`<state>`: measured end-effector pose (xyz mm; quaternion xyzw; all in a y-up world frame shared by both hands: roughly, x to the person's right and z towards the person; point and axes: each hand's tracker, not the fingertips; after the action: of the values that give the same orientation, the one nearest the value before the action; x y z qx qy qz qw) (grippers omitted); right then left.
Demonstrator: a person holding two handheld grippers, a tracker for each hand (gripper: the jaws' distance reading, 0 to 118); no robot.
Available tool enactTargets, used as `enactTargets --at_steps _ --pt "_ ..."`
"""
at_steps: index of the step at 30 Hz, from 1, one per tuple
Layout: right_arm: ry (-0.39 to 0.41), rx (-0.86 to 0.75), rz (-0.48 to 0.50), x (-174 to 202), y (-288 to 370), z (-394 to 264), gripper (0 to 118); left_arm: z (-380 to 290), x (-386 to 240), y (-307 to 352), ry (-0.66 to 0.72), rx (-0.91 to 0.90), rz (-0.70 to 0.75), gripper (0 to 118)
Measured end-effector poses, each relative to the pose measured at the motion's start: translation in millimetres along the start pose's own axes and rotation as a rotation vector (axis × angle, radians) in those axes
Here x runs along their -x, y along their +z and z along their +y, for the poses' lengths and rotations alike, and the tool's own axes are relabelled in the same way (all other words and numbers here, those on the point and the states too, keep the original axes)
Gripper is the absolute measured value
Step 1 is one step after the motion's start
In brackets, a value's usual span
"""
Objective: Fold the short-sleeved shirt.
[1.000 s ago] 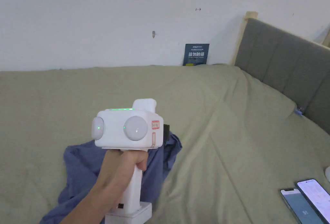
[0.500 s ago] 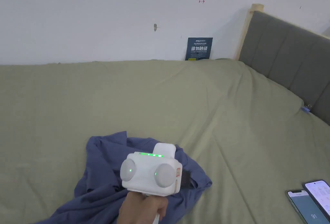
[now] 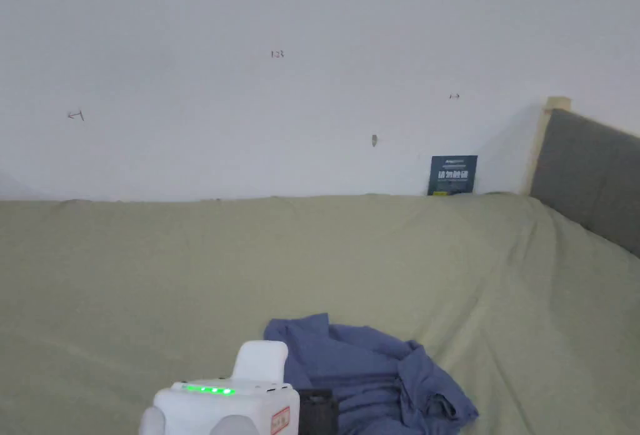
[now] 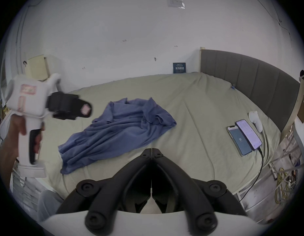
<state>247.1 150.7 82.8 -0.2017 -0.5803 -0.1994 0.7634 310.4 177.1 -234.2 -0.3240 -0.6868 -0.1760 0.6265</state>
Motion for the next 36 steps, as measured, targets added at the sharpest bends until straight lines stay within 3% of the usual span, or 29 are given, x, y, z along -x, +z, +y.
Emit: enactTargets --at_steps 1,3,4,5,7,13,18,24,32,33,34,35,36 --pt "0.013 -0.014 0.006 3.4 6.8 0.8 0 -8.1 9.4 25.6 0.009 -0.043 0.024 91" --pt "0.041 -0.032 0.024 10.0 14.5 1.6 0 -23.5 24.1 67.0 0.019 -0.074 0.073 47" --pt "0.053 -0.046 0.028 13.5 18.3 0.7 0 -33.3 32.5 84.0 0.035 -0.112 0.099 19" --pt "0.06 -0.05 0.032 16.4 21.4 -0.1 0 -42.3 38.9 101.7 0.028 -0.157 0.153 0" --pt "0.073 -0.068 0.047 22.9 28.4 -2.0 0 -59.7 51.8 129.9 -0.002 -0.174 0.236 0" --pt "0.118 -0.092 0.061 36.0 39.0 -6.2 0 -104.2 81.0 182.5 0.087 -0.259 0.352 0" --pt "0.108 -0.119 0.055 35.7 46.0 -2.1 0 -114.1 99.7 195.9 0.153 -0.276 0.372 0" --pt "0.094 -0.121 0.049 31.4 41.7 2.1 0 -107.3 112.6 176.3 0.177 -0.236 0.358 0" --pt "0.079 -0.081 0.037 29.2 13.3 2.7 0 -91.2 140.2 86.0 0.136 -0.077 0.339 0" --pt "0.074 -0.073 0.038 28.3 8.0 3.1 1 -88.0 143.7 72.4 0.13 -0.047 0.343 8" --pt "0.068 -0.063 0.036 27.8 2.3 3.8 0 -84.6 148.1 58.0 0.142 0.001 0.318 37" --pt "0.066 -0.053 0.033 27.4 -3.9 4.2 0 -82.1 153.8 39.6 0.165 0.076 0.285 96" --pt "0.065 -0.046 0.032 27.1 -10.0 4.4 0 -80.3 155.6 27.2 0.172 0.093 0.271 114"
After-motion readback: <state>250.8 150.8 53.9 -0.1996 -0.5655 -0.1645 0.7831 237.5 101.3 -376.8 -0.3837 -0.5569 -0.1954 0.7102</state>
